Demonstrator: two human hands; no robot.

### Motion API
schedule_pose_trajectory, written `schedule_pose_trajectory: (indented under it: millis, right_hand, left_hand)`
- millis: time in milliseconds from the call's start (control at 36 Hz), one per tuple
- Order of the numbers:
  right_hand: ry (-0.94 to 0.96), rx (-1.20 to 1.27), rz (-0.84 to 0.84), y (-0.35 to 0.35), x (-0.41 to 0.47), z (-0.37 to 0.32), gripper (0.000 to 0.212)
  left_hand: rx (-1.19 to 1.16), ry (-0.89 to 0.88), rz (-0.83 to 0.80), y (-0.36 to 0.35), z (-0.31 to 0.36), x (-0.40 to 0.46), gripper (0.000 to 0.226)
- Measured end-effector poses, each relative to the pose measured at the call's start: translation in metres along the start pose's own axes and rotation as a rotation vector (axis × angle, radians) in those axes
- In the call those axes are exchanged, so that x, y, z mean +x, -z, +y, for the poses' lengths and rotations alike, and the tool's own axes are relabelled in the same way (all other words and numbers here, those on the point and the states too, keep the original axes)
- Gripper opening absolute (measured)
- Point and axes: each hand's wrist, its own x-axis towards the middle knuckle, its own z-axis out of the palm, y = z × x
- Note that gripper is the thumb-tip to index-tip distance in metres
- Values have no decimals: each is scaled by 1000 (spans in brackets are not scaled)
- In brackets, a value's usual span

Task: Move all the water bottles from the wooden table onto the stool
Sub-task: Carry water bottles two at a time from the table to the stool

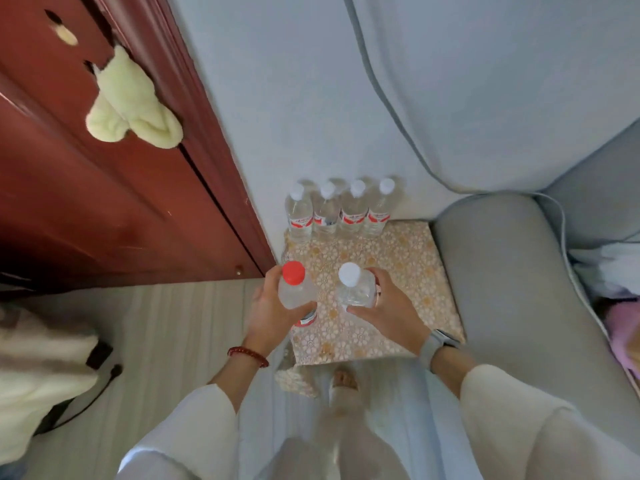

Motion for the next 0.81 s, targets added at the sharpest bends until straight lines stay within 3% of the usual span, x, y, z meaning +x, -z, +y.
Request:
schedule_pose_trajectory:
  millis: [250, 417, 667, 806]
  right_hand:
    - [31, 19, -127, -13, 104, 33, 71]
    - [-2, 140, -125, -27, 144, 43, 72]
    - [-37, 161, -98, -34, 164, 44, 71]
    - [-48, 183, -128, -25, 166, 39, 82]
  left_hand:
    - [29, 32, 23, -38, -26, 96, 74]
    - [45, 23, -1, -49, -32, 131, 72]
    - [43, 10, 5, -58, -34, 142, 74]
    - [86, -10, -53, -55, -30, 149, 73]
